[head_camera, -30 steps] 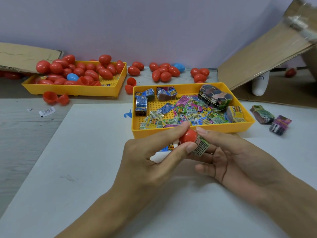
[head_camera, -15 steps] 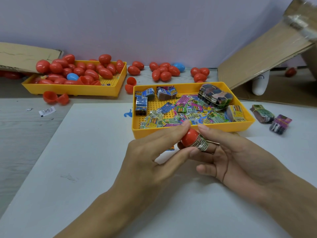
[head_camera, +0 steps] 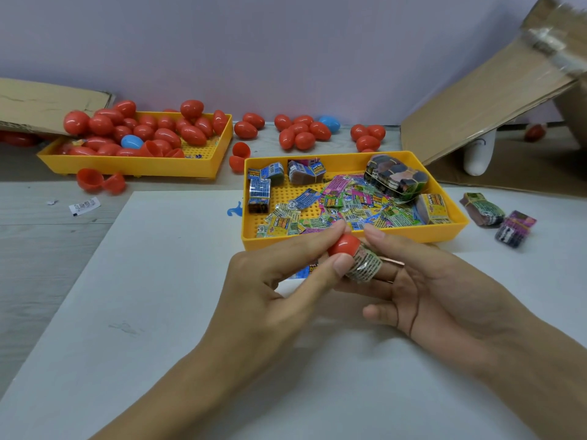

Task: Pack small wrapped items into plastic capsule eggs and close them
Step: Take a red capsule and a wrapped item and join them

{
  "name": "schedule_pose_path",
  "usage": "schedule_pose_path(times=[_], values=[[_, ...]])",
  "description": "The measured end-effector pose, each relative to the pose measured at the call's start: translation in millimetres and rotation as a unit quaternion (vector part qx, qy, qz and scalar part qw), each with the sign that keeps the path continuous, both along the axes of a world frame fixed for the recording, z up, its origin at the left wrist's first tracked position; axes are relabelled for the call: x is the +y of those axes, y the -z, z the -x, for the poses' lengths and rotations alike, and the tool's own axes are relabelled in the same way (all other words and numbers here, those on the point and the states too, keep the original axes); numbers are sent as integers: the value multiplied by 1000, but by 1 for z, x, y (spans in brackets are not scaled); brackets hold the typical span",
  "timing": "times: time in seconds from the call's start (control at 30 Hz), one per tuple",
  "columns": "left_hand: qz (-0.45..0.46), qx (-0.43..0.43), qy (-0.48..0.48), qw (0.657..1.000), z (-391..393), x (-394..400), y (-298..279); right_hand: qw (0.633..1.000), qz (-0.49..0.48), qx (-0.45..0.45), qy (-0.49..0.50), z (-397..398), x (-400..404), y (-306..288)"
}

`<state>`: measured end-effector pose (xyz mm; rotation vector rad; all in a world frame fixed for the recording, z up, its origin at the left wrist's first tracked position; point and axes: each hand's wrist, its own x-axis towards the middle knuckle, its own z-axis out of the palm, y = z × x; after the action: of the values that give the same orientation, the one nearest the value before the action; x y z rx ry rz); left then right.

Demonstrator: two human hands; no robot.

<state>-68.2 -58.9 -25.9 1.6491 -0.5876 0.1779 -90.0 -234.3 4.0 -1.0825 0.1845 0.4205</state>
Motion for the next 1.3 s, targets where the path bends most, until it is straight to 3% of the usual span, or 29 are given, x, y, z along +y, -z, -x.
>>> schedule_pose_path(times=[0.77, 1.1, 1.3], values=[[3, -4, -10, 1000, 4, -3, 0, 999, -38, 25, -8, 1, 0, -3], [40, 56, 30, 997, 7, -5, -2, 999, -30, 25, 1, 3, 2, -3], [122, 117, 66, 983, 9, -9, -2, 999, -28, 17, 12, 4, 4, -4]])
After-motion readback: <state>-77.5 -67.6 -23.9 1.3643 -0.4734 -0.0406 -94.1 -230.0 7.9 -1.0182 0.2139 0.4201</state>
